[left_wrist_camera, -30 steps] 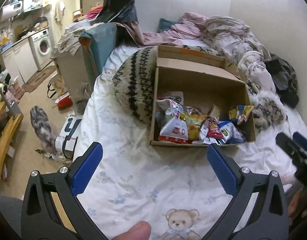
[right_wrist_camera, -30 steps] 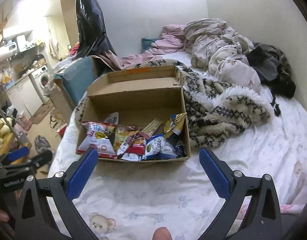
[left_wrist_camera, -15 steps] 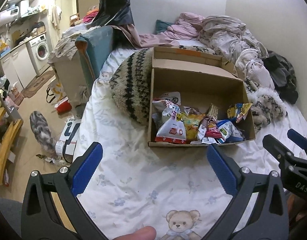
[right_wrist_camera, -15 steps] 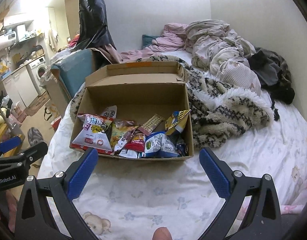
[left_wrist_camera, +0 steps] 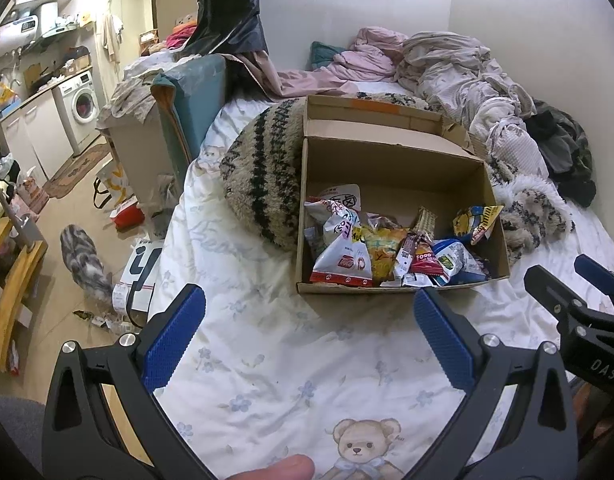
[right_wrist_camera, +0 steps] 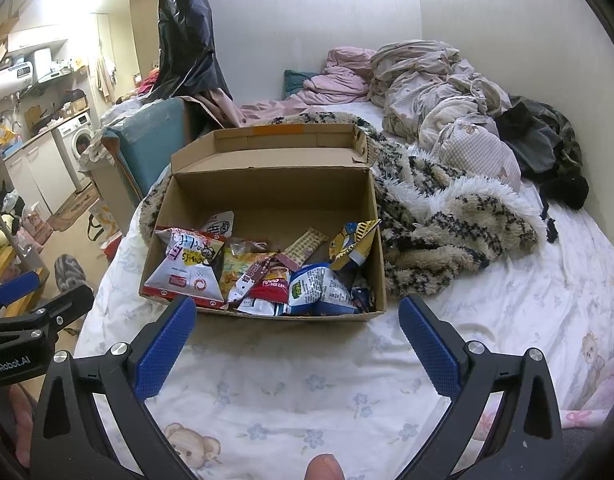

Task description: Organize snacks

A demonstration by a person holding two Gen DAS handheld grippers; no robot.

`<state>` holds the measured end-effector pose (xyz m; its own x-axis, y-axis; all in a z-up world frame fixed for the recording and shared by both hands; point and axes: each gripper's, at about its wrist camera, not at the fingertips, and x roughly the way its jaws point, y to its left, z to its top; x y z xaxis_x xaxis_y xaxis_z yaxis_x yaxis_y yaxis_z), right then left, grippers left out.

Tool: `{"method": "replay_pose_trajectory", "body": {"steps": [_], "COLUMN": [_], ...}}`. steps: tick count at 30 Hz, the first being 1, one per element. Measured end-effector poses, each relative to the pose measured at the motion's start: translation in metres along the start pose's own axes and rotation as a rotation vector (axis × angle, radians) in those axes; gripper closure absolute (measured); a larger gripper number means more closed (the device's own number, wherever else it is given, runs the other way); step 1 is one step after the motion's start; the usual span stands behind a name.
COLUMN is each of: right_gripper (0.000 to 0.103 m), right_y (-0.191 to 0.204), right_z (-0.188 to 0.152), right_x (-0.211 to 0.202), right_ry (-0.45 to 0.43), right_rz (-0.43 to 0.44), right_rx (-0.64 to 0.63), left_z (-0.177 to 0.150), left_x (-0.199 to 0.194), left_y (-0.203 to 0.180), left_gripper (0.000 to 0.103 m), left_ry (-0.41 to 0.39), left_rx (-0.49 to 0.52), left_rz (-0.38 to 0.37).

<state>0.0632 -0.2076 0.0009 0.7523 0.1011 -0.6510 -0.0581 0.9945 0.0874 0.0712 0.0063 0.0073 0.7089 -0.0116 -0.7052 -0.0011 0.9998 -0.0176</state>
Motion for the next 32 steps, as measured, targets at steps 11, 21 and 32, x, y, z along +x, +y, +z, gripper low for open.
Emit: {"method": "replay_pose_trajectory", "body": {"steps": [11,21,32], "right_gripper": [0.000,0.000,0.000], "right_y": [-0.0001,0.0004,0.0007], "right_z": [0.0000,-0.0001,0.0013], "right_x": [0.0000,-0.0012,-0.0034], "right_ry": [0.000,-0.004,-0.006], "right_rz": [0.001,0.004,-0.008], "right_rx": [0.000,0.001,0.000], "left_z": [-0.0001,-0.0001,-0.0025], "left_x": [-0.0002,-0.0003,-0.0001], "left_y": [-0.0006,-0.0007,-0.0007], "left_gripper": [0.000,0.000,0.000], "left_ry": [0.000,0.000,-0.002], "left_rx": [0.000,0.001,0.011], "left_rz": [0.001,-0.001,0.001]}}
